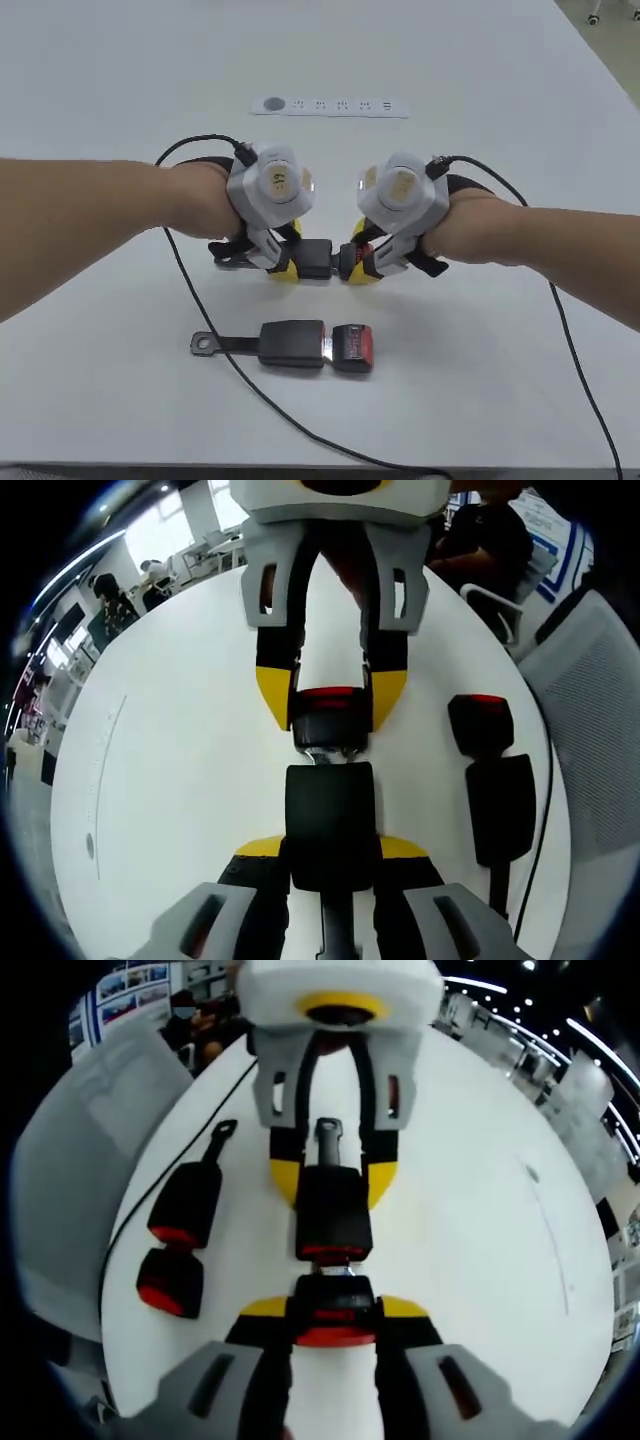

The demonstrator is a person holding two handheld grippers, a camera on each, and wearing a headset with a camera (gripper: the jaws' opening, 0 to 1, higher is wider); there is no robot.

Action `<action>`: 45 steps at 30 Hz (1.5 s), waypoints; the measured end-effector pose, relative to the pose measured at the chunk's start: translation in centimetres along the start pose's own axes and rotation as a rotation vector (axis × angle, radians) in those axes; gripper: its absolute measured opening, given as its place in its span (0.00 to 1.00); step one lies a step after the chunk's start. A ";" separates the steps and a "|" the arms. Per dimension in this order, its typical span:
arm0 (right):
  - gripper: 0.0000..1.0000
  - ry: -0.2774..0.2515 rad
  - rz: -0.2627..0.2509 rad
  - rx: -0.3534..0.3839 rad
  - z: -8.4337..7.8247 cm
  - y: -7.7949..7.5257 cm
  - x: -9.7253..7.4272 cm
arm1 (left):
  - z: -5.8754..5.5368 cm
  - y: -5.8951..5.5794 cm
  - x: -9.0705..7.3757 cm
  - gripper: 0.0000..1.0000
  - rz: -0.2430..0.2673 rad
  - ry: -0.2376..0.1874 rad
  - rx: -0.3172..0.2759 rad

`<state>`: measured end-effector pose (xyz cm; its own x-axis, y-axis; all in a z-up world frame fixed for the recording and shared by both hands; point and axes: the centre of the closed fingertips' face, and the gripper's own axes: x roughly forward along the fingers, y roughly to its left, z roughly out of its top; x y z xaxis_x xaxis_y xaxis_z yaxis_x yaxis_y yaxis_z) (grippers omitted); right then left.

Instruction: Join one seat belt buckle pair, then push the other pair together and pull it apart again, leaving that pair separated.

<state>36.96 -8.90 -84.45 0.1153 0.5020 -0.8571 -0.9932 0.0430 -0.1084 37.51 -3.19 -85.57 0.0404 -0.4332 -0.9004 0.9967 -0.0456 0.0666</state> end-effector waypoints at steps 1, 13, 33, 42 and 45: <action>0.29 0.005 0.001 0.000 -0.3 -0.1 -0.1 | 0.0 0.0 0.0 0.32 0.001 -0.003 0.004; 0.31 -0.014 -0.001 0.005 -2.6 0.0 -1.2 | 0.1 -0.2 0.0 0.32 0.000 0.015 0.015; 0.33 0.126 -0.061 0.023 -10.8 -0.1 -5.8 | 0.0 -0.3 -0.3 0.33 0.029 0.008 -0.057; 0.56 0.103 -0.164 0.091 -10.0 -0.9 -6.6 | 0.0 -0.5 -1.0 0.39 0.080 0.011 -0.023; 0.53 0.088 -0.180 0.100 -9.4 -0.5 -7.3 | -0.5 -1.1 -1.9 0.47 0.088 0.036 -0.076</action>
<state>36.80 -20.66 -82.87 0.2874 0.4018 -0.8695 -0.9528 0.2130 -0.2165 36.37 -1.88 -84.17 0.1291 -0.3996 -0.9075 0.9916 0.0605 0.1144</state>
